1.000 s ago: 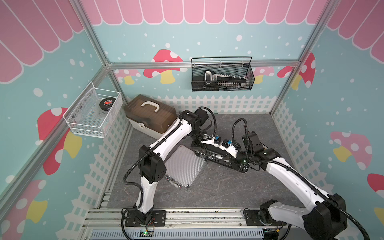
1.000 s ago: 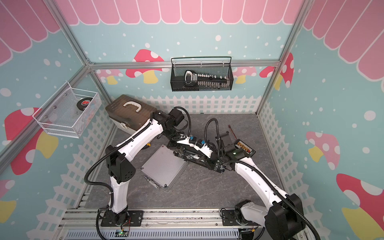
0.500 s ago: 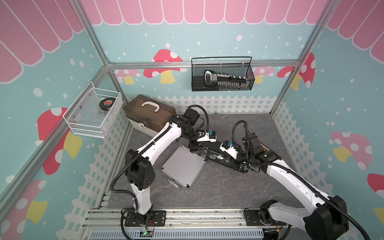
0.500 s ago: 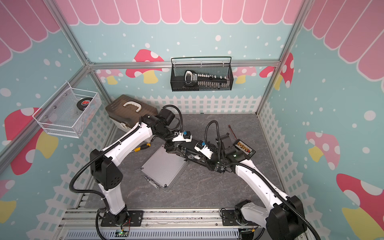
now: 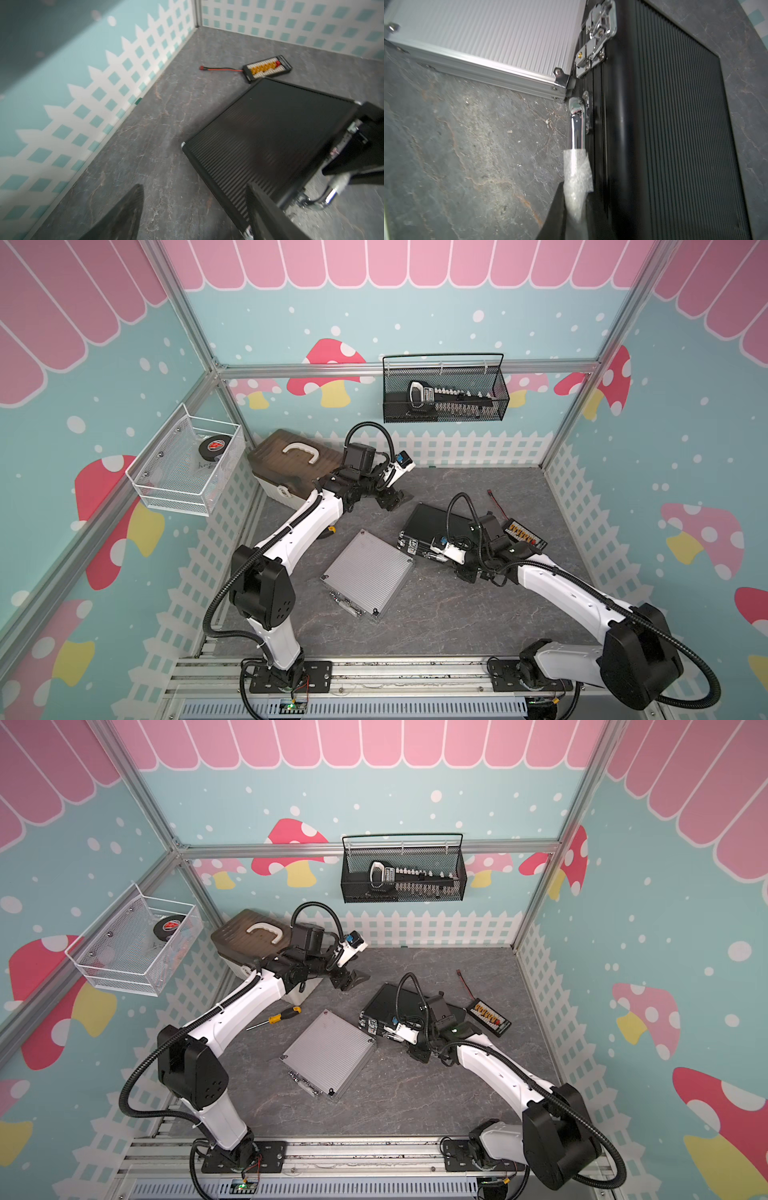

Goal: Open the poker set cases
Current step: Open the fastener on the poker set case, then place the poker set case at the center of the board.

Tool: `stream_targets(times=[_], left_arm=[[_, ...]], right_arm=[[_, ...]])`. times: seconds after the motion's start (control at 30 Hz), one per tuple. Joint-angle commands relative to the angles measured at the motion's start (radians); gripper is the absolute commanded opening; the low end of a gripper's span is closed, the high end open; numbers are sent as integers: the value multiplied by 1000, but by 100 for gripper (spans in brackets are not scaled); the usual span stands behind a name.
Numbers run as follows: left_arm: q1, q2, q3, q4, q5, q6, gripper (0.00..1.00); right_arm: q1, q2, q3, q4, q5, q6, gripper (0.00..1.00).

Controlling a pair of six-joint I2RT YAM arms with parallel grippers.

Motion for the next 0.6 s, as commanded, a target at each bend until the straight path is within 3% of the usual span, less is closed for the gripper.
stream_targets(times=[0.0, 0.23, 0.43, 0.57], left_arm=[[5, 3, -39, 152, -25, -145, 76], [5, 20, -54, 175, 10, -178, 76], [6, 31, -110, 234, 37, -218, 76], [6, 51, -128, 259, -25, -278, 76]], right_arm=[[11, 33, -1, 51, 108, -182, 0], [10, 97, -20, 136, 180, -336, 0], [-5, 140, -31, 172, 168, -322, 0], [-30, 172, -68, 219, 217, -334, 0]])
